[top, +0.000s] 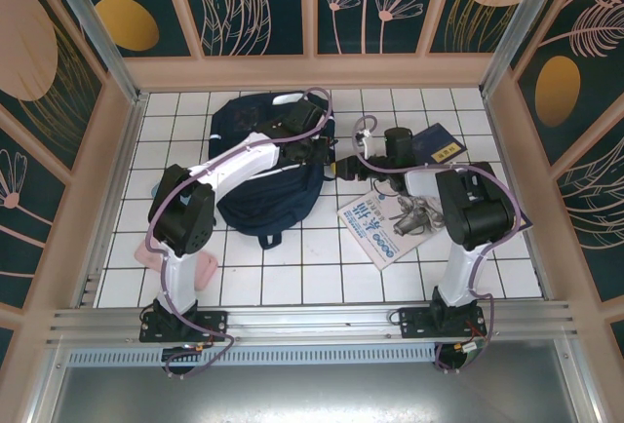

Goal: Pack the student bag

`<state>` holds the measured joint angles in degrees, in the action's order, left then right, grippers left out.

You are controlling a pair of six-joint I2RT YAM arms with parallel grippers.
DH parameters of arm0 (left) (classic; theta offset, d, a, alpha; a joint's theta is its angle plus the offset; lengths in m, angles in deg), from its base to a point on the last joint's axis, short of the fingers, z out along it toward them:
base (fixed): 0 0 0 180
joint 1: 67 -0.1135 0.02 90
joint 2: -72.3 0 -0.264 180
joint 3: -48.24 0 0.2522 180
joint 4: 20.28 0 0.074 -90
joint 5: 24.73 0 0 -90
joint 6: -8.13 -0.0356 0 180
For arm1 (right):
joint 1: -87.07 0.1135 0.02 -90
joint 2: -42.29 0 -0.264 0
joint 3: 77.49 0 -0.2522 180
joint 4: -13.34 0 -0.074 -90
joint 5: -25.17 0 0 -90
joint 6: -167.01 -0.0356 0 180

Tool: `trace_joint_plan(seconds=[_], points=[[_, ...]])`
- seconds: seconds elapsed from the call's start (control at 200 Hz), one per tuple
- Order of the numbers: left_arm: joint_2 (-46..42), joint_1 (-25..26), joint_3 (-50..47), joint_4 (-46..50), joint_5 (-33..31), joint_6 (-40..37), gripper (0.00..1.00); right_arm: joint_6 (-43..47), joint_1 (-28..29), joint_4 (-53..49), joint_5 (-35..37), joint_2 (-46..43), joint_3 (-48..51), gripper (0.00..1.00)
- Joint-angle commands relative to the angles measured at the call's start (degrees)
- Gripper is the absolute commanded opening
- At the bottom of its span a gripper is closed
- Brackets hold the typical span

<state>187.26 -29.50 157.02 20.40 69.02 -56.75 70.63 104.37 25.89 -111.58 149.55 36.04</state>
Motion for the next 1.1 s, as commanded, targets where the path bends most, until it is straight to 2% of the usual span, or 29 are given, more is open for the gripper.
trace_joint_plan(seconds=[0.0,0.125,0.325,0.475,0.746,0.926,1.096], points=[[-5.06,-0.41,0.98,-0.85,-1.26,-1.78,0.00,9.63,1.64,1.70,-1.72,0.97,-0.88,0.55],[-7.47,-0.46,-0.30,-0.96,-0.81,-2.40,0.00,11.93,2.30,12.63,-1.34,-0.88,3.96,0.57],[-10.34,-0.43,-2.81,-1.95,1.01,-2.50,0.00,14.07,2.34,11.91,-1.82,0.78,0.52,0.56],[-11.83,-0.49,-4.80,-3.08,0.65,-2.20,0.00,14.79,2.54,9.97,-7.45,2.87,-3.12,0.53],[-11.51,-0.38,-4.17,-2.69,0.65,-1.92,0.00,17.51,4.76,10.89,-5.20,4.22,-4.30,0.52],[-11.89,-0.41,-4.36,-2.53,0.65,-1.66,0.00,17.00,5.57,12.51,-5.09,5.71,-6.28,0.44],[-11.88,-0.41,-4.57,-2.48,0.61,-1.38,0.00,16.29,5.80,14.64,-5.48,5.82,-6.46,0.29]])
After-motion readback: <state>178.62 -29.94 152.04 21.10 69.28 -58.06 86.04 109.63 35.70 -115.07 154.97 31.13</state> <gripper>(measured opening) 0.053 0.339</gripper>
